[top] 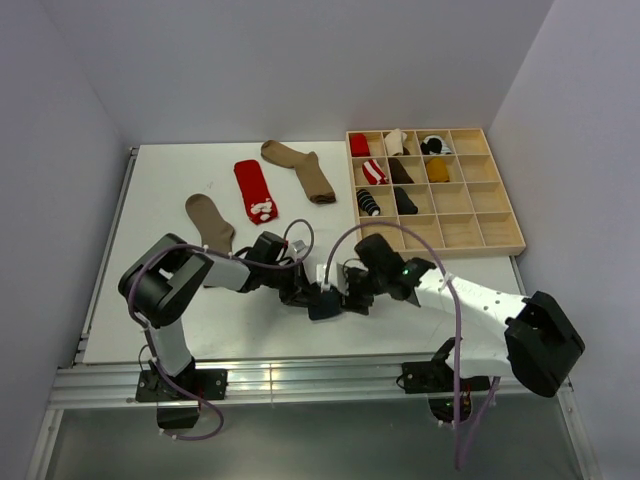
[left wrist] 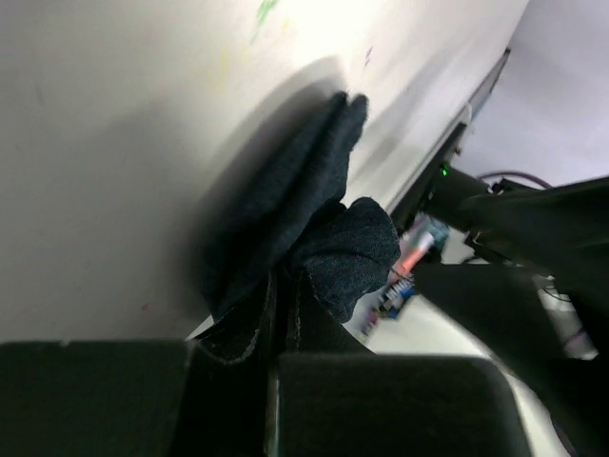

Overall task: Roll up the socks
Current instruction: Roll the sock at the center of the board.

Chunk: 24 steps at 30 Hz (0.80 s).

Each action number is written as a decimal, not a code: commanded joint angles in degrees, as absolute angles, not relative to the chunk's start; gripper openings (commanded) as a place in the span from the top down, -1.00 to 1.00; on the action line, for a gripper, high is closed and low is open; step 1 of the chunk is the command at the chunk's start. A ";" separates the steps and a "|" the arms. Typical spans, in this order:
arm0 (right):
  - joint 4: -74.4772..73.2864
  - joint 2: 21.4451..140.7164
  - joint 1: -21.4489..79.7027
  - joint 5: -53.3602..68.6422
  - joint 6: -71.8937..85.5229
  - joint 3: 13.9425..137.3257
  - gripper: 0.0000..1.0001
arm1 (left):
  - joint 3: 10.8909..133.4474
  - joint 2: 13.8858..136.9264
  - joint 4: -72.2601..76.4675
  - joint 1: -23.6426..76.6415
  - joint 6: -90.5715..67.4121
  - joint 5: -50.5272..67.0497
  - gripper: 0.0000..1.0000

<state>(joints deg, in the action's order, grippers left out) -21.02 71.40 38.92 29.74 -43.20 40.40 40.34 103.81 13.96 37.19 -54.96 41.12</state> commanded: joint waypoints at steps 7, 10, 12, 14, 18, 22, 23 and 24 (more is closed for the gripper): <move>-3.25 66.45 54.21 11.52 -48.25 29.62 -0.30 | 38.06 110.21 0.88 36.48 -54.05 41.13 0.99; -2.72 66.53 56.07 9.85 -48.43 29.44 -0.30 | 38.06 110.39 0.79 36.21 -53.88 41.04 0.99; -2.55 66.53 57.83 9.41 -48.08 29.18 -0.28 | 38.06 110.39 0.79 36.04 -53.96 41.13 0.99; -3.33 66.62 59.49 9.32 -47.82 29.35 -0.27 | 37.97 110.39 1.14 35.86 -54.32 41.39 0.99; -6.50 67.06 61.87 10.02 -47.02 30.67 -0.25 | 38.67 111.00 0.53 35.60 -54.31 41.39 0.99; -7.65 68.11 63.37 10.11 -46.76 31.38 -0.21 | 39.02 111.27 0.61 35.51 -54.84 41.66 0.99; -7.91 68.72 63.54 10.02 -46.58 31.64 -0.19 | 39.11 111.27 0.62 35.42 -54.93 41.57 0.99; -8.00 69.25 63.63 10.02 -46.50 31.81 -0.16 | 39.11 111.18 0.53 35.42 -55.02 41.49 0.99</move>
<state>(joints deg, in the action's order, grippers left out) -7.73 68.42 62.92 10.55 -47.35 29.76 40.99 107.42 8.67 35.66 -56.84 50.35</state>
